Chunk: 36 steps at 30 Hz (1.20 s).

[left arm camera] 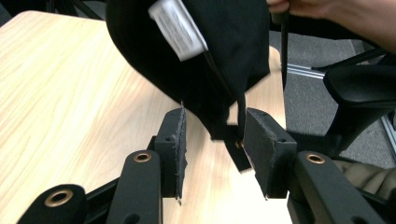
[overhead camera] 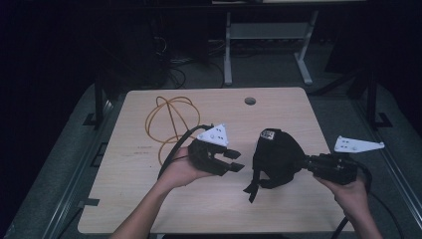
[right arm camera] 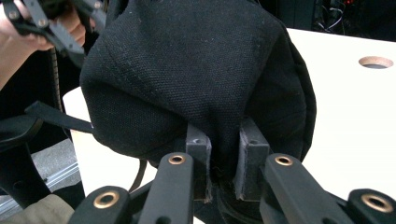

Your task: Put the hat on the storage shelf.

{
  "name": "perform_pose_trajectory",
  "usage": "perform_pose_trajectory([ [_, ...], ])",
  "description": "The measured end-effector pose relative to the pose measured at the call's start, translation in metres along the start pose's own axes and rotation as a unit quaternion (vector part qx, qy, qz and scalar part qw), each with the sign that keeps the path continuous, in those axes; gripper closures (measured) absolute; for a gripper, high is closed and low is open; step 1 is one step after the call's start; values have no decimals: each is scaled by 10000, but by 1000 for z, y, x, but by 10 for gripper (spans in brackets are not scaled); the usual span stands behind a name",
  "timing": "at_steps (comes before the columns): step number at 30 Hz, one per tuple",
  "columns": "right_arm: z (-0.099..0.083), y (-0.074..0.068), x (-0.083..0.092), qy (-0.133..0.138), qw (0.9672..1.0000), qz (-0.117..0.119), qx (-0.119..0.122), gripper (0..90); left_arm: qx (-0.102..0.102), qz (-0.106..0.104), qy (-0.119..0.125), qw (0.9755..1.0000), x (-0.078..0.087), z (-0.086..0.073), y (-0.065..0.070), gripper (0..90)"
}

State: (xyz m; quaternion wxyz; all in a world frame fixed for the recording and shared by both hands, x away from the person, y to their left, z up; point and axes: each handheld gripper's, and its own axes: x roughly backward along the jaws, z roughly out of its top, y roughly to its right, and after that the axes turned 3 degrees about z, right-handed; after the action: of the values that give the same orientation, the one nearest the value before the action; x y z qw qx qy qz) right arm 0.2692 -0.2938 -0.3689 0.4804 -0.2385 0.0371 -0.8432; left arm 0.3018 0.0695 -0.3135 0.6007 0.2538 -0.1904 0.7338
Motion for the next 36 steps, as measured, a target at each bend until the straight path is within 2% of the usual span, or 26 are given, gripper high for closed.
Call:
perform_pose_trajectory([
  [11,24,2,6,59,10000,-51,49,782,-75,173,-188,9996,3,-24,7,575],
  [20,38,4,9,141,9998,-72,74,782,-67,240,-234,9994,6,-41,12,554],
  [25,51,5,6,113,9998,-74,138,782,-10,277,-234,9993,4,-55,13,538],
  [29,66,4,1,18,9997,-75,247,782,-49,326,-328,9989,1,-64,14,505],
  [36,83,4,-5,6,9995,-48,324,782,-123,366,-386,9985,-1,-69,17,479],
])
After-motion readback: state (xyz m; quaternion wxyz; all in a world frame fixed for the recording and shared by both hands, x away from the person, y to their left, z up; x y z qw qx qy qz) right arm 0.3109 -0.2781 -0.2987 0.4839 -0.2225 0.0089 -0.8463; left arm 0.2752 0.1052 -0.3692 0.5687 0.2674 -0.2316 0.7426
